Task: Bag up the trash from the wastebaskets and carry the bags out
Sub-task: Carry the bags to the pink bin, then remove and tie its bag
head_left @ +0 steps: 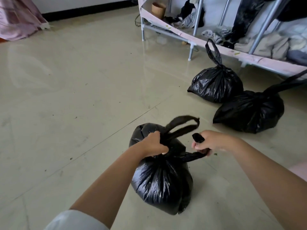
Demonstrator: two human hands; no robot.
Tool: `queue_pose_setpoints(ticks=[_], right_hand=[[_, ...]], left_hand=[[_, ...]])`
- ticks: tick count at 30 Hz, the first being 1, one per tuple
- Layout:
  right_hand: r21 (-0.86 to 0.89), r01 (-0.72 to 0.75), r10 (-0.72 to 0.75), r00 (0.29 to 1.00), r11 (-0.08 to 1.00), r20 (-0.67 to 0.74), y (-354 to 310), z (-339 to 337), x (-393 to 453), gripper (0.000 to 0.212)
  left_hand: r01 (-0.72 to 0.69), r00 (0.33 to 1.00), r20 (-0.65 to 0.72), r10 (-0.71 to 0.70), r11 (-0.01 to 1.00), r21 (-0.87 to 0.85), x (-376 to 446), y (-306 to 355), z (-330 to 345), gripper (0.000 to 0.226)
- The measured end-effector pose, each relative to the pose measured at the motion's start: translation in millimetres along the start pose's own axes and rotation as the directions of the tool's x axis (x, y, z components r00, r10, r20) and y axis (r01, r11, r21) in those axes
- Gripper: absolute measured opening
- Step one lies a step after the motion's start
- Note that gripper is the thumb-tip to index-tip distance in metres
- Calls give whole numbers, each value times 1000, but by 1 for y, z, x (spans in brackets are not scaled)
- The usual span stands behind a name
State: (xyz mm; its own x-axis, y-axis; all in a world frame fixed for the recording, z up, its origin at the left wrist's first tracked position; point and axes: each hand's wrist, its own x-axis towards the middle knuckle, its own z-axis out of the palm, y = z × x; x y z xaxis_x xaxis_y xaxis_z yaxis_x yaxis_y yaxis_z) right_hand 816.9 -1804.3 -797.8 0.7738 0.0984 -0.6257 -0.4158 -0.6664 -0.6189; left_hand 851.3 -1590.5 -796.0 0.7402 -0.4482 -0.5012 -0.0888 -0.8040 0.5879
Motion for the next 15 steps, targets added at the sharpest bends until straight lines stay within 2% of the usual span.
queue_pose_setpoints(ticks=[2, 4, 7, 9, 12, 14, 15], right_hand=[[181, -25, 45, 993, 983, -108, -1, -2, 1, 14], [378, 5, 83, 972, 926, -218, -5, -5, 1, 25], [609, 65, 64, 980, 791, -187, -19, -9, -2, 34], [702, 109, 12, 986, 704, -166, -26, -10, -3, 36], [788, 171, -68, 984, 591, -163, -30, -11, -4, 34], [794, 215, -104, 976, 568, -190, -26, -12, -4, 27], [763, 239, -108, 970, 601, -218, -23, -13, -4, 20]], left_hand=[[-15, 1000, 27, 9, 969, 248, -2, -8, 7, 63], [24, 999, -40, -11, 939, 342, -1, -9, 19, 80], [118, 986, -159, -49, 879, 462, 0, 1, 41, 94], [205, 961, -266, -76, 841, 501, 2, 6, 52, 87], [222, 936, -349, -45, 845, 486, 7, 6, 52, 57], [192, 941, -337, -29, 865, 464, 10, 7, 47, 48], [181, 944, -327, -33, 883, 433, 10, 9, 43, 46]])
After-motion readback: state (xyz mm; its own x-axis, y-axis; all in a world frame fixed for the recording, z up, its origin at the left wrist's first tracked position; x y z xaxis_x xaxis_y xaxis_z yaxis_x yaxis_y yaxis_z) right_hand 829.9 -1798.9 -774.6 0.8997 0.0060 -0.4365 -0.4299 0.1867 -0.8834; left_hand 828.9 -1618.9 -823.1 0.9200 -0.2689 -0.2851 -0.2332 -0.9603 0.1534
